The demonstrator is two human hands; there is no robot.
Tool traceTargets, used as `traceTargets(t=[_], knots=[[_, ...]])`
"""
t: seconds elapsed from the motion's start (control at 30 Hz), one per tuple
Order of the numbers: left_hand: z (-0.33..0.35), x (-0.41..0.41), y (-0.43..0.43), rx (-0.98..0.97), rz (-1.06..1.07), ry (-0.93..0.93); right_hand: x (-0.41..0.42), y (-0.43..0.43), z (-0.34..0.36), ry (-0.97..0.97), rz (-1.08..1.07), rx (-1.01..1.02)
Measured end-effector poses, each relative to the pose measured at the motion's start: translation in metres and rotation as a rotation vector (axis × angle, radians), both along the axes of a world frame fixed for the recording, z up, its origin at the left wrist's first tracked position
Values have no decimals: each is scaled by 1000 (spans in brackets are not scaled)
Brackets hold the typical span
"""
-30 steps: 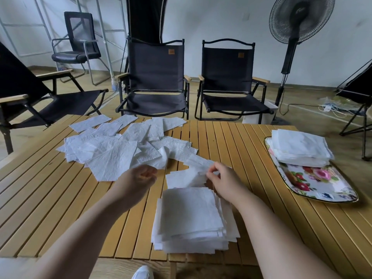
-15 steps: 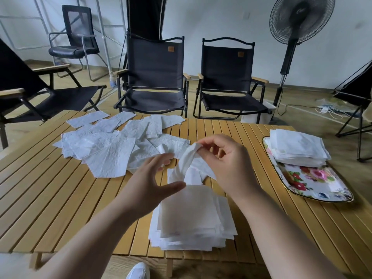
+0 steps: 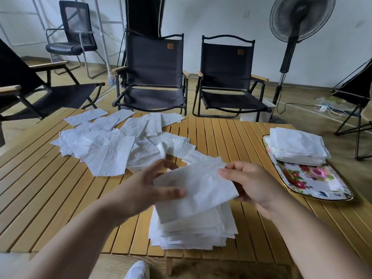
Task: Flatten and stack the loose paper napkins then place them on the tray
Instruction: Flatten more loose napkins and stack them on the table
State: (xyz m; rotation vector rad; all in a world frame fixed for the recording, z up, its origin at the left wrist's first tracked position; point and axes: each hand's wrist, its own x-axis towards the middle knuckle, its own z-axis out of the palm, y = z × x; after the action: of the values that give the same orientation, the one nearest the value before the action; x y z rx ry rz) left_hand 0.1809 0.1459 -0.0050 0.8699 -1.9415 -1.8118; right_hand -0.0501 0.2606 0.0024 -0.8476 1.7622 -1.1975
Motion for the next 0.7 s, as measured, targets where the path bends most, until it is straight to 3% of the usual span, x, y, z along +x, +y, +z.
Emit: traceTargets(t=[0.1, 0.2, 0.33, 0.43, 0.57, 0.7], knots=[[-9, -3, -4, -173, 79, -161, -8, 6, -5, 59, 105, 197], [-19, 2, -15, -170, 66, -204, -10, 9, -5, 150, 249, 360], [-29, 5, -24, -288, 31, -350, -8, 7, -8, 368, 277, 445], [-35, 4, -34, -466, 91, -428, -10, 0, -18, 521, 143, 378], [-52, 6, -53, -516, 183, -415, -17, -15, -42, 594, -23, 110], [-73, 2, -68, -540, 120, -403, -26, -37, -69, 598, 155, 146]])
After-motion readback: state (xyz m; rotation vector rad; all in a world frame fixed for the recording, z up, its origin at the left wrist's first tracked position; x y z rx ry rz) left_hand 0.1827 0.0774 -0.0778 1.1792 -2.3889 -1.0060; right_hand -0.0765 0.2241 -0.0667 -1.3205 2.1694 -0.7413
